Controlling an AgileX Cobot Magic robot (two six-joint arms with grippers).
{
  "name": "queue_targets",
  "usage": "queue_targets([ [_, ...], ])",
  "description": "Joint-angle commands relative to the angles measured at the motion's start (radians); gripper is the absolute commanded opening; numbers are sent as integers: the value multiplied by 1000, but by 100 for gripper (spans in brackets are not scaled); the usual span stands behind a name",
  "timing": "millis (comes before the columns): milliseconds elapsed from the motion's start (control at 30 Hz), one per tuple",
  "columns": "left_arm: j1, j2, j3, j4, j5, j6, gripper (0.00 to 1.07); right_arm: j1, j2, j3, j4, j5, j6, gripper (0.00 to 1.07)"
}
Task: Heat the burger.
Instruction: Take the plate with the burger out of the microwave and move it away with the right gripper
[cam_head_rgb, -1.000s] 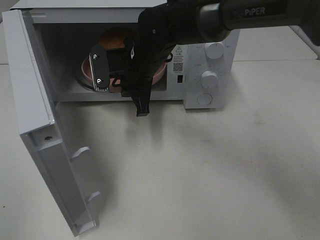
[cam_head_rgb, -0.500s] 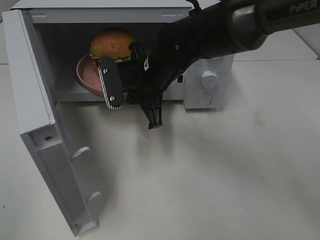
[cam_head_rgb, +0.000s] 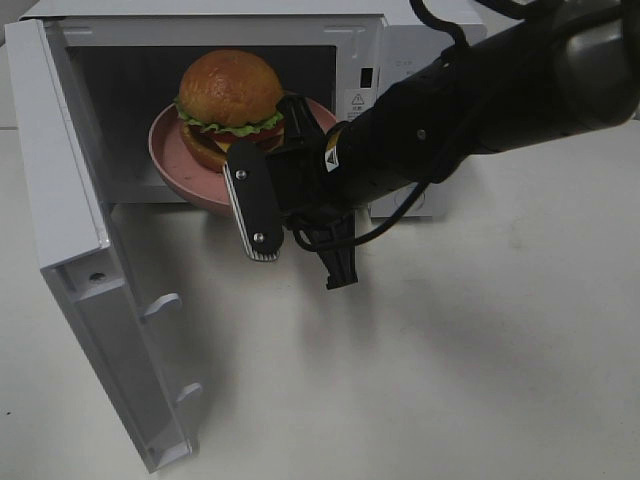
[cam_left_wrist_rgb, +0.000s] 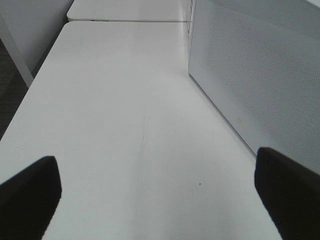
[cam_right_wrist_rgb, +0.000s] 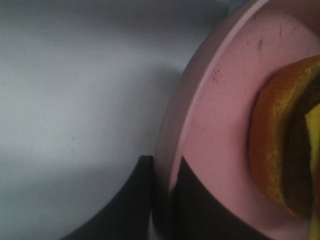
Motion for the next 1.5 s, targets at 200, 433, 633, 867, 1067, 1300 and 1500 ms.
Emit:
queue_targets([
  [200, -6, -21, 4, -3, -7, 0, 100, -17, -133, 142, 7, -78, 27, 0],
  [433, -6, -21, 4, -3, -7, 0, 100, -17, -212, 229, 7, -78, 28, 0],
  [633, -6, -21, 4, -3, -7, 0, 100, -17, -310, 323, 7, -78, 28, 0],
  [867, -6, -21, 4, -3, -7, 0, 100, -17, -394, 394, 7, -68, 27, 0],
  [1067, -6, -21, 4, -3, -7, 0, 100, -17, -483, 462, 7, -40, 27, 0],
  [1300, -6, -21, 4, -3, -7, 0, 100, -17, -585, 519, 4, 15, 27, 0],
  [1500, -6, -21, 4, -3, -7, 0, 100, -17, -670, 540, -15, 98, 28, 0],
])
